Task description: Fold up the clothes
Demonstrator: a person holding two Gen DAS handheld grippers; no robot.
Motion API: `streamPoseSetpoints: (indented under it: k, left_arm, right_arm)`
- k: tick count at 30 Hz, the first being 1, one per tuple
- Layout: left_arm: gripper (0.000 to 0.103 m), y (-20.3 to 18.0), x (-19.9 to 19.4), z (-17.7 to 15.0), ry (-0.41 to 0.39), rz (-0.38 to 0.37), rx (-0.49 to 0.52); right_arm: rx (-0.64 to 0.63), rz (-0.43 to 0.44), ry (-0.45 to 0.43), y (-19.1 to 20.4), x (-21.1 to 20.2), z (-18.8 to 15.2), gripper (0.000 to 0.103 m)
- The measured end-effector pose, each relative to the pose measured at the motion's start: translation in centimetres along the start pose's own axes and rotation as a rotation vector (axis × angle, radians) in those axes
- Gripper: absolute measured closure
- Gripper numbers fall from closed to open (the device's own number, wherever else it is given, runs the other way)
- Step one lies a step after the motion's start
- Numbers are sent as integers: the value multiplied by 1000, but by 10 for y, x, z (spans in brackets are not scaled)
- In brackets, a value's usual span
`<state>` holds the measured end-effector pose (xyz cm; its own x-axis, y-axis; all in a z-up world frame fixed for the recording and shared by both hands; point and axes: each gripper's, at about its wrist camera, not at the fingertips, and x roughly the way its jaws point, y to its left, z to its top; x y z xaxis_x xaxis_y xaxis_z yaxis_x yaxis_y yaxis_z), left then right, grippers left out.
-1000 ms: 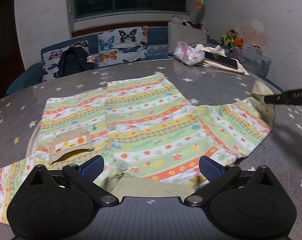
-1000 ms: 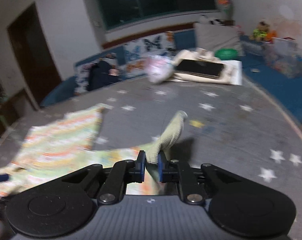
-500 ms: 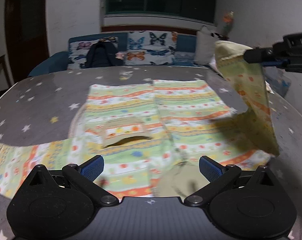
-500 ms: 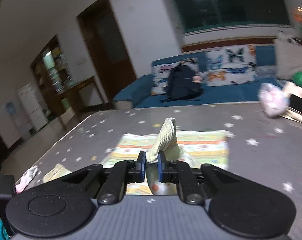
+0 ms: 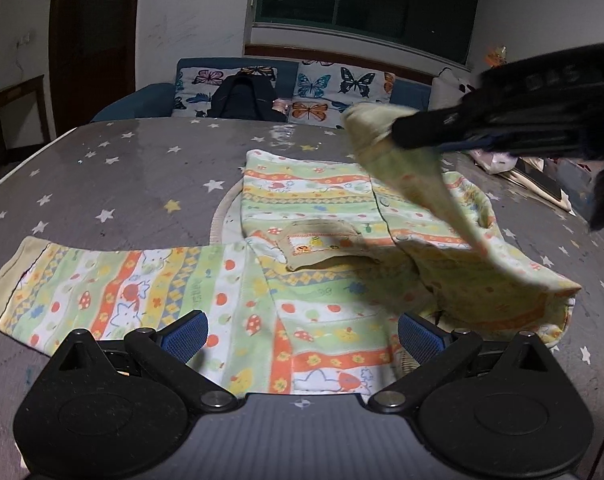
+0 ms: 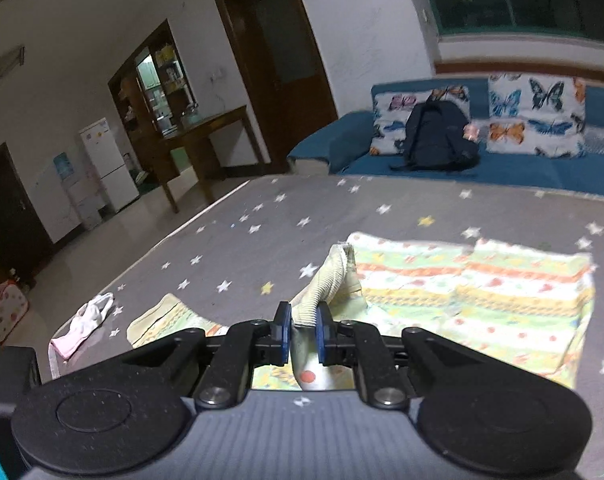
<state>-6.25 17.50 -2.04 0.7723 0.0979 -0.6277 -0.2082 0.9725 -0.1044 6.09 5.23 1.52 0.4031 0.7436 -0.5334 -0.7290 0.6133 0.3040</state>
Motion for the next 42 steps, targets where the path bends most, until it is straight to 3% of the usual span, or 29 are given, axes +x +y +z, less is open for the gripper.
streamPoseSetpoints:
  k: [2, 7, 11, 17, 23, 27, 33, 37, 42]
  left_arm:
    - [0, 2, 0, -1, 2, 2, -6]
    - [0, 6, -1, -1, 2, 9, -13]
    - [1, 4, -3, 3, -12, 0, -16]
    - [11, -9, 5, 11, -22, -42, 7]
    - [14, -32, 12, 17, -23, -94, 53]
    - [14, -46, 17, 18, -24, -104, 94]
    - [14, -50, 25, 17, -8, -107, 85]
    - [13, -50, 24, 16, -12, -99, 83]
    - [13, -37, 20, 18, -27, -82, 69]
  right_arm:
    - [6, 12, 10, 1, 3, -2, 82]
    - [-33, -3, 19, -2, -8, -1, 82]
    - [-58, -70, 42, -23, -25, -2, 82]
    - [-38, -194, 144, -68, -49, -36, 82]
    - [-3, -225, 216, -92, -56, -78, 82]
    - [-17, -229, 215, -97, -62, -91, 82]
    - [-73, -255, 169, -93, -67, -70, 82]
    - [-104, -313, 135, -96, -51, -53, 68]
    - [-153, -335, 145, -99, -26, -41, 68]
